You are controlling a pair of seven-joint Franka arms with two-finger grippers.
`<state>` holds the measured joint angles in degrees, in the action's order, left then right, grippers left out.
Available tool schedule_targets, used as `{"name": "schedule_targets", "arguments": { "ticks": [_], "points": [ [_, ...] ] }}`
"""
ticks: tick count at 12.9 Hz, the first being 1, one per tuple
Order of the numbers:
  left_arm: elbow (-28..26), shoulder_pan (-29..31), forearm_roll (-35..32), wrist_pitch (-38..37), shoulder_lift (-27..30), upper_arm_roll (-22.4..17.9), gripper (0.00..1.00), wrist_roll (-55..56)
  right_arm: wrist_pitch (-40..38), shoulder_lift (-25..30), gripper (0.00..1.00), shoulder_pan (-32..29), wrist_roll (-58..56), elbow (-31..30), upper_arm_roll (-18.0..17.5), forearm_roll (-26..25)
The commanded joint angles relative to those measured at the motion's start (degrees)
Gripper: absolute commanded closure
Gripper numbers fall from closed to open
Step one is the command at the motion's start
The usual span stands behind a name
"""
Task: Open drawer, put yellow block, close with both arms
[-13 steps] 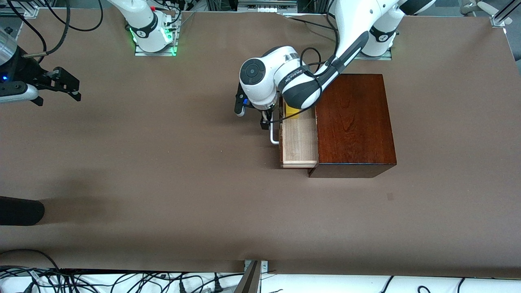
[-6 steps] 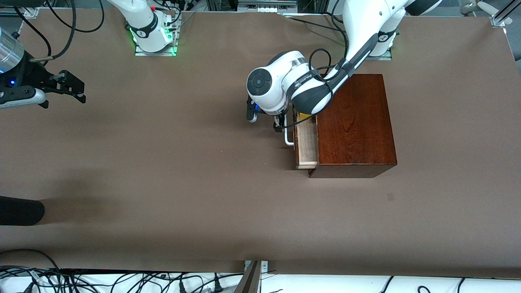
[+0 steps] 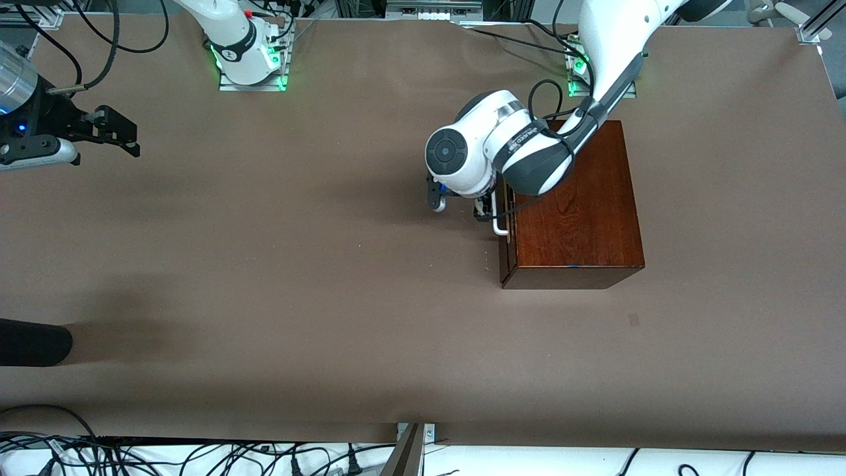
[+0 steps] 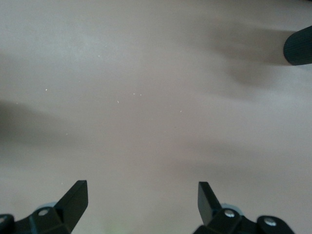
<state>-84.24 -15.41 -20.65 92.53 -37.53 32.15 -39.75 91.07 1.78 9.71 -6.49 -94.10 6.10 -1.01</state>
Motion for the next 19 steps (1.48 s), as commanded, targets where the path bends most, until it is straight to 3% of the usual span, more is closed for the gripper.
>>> {"name": "schedule_targets", "arguments": {
  "ticks": [1,5,9,14,17,19],
  "points": [
    [-0.75,0.03,-2.02,-1.57,1.93,-0.33,0.00,-0.95,-1.86,-1.07,0.00,0.57,0.43,1.99,0.50,0.75],
    [-0.05,0.30,-1.76,-1.48,4.91,0.02,0.00,-0.86,-2.38,-1.25,0.00,1.10,-0.01,1.99,0.41,0.66],
    [4.42,2.75,-0.71,-1.65,10.00,0.28,0.00,-0.68,-2.47,-1.25,0.00,1.01,-0.10,2.08,0.41,0.66],
    [9.78,13.11,3.67,-2.44,16.51,0.37,0.00,-0.51,-2.39,-1.25,0.00,1.10,0.07,2.08,0.41,0.66],
    [14.53,19.18,8.96,-11.38,16.61,0.11,0.00,-0.59,-2.56,-1.25,0.00,1.10,0.07,1.99,0.41,0.75],
    [13.67,18.14,9.84,-12.20,19.41,-4.52,0.00,-0.42,-2.56,-1.25,0.00,1.10,0.07,2.08,0.41,0.75]
  ]
}}
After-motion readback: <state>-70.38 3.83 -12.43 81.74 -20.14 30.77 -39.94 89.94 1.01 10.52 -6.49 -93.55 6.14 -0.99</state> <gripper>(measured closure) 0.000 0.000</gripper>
